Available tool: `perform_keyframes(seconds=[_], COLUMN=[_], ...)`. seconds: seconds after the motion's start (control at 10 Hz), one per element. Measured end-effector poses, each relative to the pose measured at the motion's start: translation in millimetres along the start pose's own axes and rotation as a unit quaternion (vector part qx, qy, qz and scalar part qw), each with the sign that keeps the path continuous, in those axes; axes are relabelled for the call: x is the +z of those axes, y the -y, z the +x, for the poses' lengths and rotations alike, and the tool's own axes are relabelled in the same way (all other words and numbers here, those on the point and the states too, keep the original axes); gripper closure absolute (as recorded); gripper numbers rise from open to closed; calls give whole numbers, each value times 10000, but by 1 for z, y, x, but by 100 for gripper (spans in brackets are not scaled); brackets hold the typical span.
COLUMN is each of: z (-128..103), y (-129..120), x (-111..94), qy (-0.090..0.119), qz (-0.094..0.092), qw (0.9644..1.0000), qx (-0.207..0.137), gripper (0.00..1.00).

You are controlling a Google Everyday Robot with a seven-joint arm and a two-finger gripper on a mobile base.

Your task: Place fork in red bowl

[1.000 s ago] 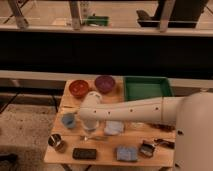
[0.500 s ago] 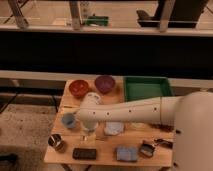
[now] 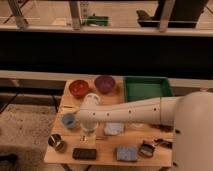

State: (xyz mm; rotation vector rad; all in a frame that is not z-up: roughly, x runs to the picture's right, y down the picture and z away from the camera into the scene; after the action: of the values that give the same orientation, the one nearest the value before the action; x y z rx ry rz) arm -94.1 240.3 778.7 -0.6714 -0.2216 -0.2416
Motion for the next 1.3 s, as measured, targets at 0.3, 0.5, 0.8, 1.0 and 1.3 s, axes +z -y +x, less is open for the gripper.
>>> perform_keyframes(seconds=[0.3,0.5,0.8,1.0,1.3], z=[3,6,18,22,24], y=[1,2,2,2,0], x=[1,4,14,16,20], qy=[0,-7,-8,-4,8], qz=[13,6,-22,-13,-22], qw=[10000,10000,9998,9996,9995], qx=[18,38,183,265,328], gripper=[29,29,34,44,46])
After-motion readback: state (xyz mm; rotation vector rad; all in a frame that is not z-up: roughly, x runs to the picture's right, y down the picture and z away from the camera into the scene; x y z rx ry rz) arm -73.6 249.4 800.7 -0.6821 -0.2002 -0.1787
